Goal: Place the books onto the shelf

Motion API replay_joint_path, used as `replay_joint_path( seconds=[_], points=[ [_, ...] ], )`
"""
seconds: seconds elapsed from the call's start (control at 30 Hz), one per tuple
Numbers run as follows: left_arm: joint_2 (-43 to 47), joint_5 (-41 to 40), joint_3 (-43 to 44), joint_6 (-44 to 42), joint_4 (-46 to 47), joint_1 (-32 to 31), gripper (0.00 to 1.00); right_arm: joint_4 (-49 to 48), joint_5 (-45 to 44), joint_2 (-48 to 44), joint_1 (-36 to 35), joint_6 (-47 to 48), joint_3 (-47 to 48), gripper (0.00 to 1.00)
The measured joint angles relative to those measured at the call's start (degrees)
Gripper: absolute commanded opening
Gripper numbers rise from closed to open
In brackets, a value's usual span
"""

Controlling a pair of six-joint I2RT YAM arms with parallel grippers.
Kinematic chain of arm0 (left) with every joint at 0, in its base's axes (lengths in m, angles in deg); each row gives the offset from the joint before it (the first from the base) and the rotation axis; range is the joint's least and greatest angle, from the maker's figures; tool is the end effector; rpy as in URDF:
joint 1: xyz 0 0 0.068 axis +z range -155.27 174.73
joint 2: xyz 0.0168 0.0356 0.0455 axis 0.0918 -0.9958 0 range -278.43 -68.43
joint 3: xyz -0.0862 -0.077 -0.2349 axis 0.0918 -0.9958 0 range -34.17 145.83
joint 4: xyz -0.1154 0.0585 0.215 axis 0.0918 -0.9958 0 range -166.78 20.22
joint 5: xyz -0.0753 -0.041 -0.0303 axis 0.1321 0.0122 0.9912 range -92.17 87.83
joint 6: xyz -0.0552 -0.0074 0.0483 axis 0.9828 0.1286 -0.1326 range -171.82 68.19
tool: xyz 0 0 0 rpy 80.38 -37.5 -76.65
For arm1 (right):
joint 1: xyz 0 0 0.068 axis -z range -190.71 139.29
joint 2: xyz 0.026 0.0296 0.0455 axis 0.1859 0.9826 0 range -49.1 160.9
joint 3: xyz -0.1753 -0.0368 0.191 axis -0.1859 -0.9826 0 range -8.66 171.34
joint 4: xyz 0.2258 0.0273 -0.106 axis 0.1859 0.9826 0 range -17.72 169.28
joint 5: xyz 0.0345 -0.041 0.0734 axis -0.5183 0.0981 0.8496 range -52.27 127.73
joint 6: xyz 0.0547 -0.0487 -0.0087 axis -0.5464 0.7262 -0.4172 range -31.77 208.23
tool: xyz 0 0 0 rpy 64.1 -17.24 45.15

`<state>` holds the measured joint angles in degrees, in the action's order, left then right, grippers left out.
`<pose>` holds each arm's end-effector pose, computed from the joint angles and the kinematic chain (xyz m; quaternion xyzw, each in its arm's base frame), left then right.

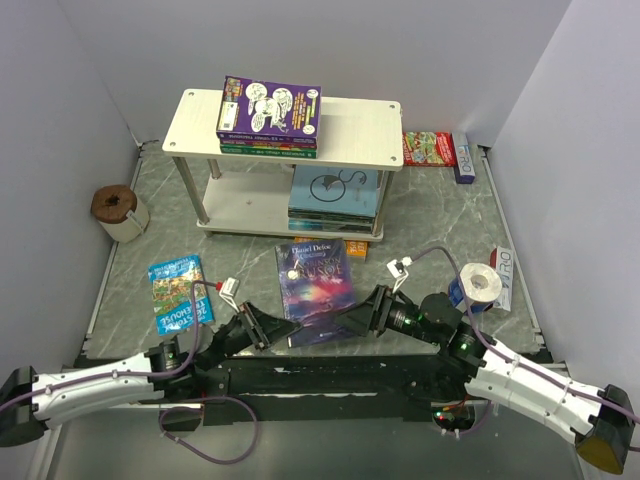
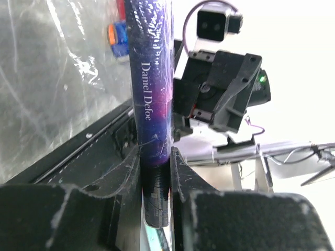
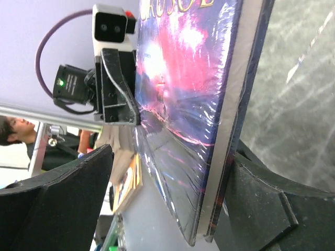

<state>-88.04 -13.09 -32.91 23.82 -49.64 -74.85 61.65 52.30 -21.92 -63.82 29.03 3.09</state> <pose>0.0659 -0.1432 0.1859 -0.1048 0.6883 -0.6623 0.2768 0.0894 0.1451 0.2133 -0.0469 0.7337 0.6096 0.2964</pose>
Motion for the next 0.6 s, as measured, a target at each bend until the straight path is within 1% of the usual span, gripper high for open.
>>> replay_joint_path(
  seconds=[0.1,0.2,0.27,0.3,0.33,0.4,0.43,0.47,0.53,0.6],
  points=[
    [-2.1,-2.7,2.6,-0.8,-0.1,-0.3,0.01,-2.9,-1.0,1.0,0.0,-0.7,0.0,0.87],
    [-4.9,-5.3,4.3,-1.5,2.0,-0.3,0.01,-5.9,-1.7,1.9,0.1,-1.5,0.0,0.84],
    [-6.6,-6.8,4.9,-1.6,4.1,-0.3,0.01,-6.9,-2.0,2.4,0.1,-1.7,0.2,0.76],
    [-7.8,-7.6,5.2,-1.6,5.5,-0.4,0.01,-7.4,-2.5,2.8,0.1,-1.7,0.3,0.69],
    [-8.5,-8.1,5.4,-1.7,6.4,-0.4,0.01,-7.7,-2.8,3.1,0.2,-1.9,0.3,0.51],
    [-9.9,-9.2,5.7,-2.1,8.2,-0.4,0.01,-8.5,-3.3,3.7,0.3,-1.9,0.3,0.27],
    [-10.1,-9.6,5.9,-2.0,9.1,-0.4,0.01,-8.6,-3.7,4.0,0.4,-2.4,0.2,0.09],
    [-10.4,-10.5,6.2,-2.8,9.1,-0.4,0.01,-9.6,-3.9,4.1,0.5,-4.0,0.2,0.01],
    [-10.6,-10.7,6.4,-2.8,10.3,-0.2,0.03,-12.0,-3.8,4.0,0.6,-5.4,0.7,0.00],
    [-9.9,-10.6,7.5,-3.3,9.8,-0.4,0.15,-12.7,-3.6,3.2,0.6,-5.7,0.8,0.00]
  ],
)
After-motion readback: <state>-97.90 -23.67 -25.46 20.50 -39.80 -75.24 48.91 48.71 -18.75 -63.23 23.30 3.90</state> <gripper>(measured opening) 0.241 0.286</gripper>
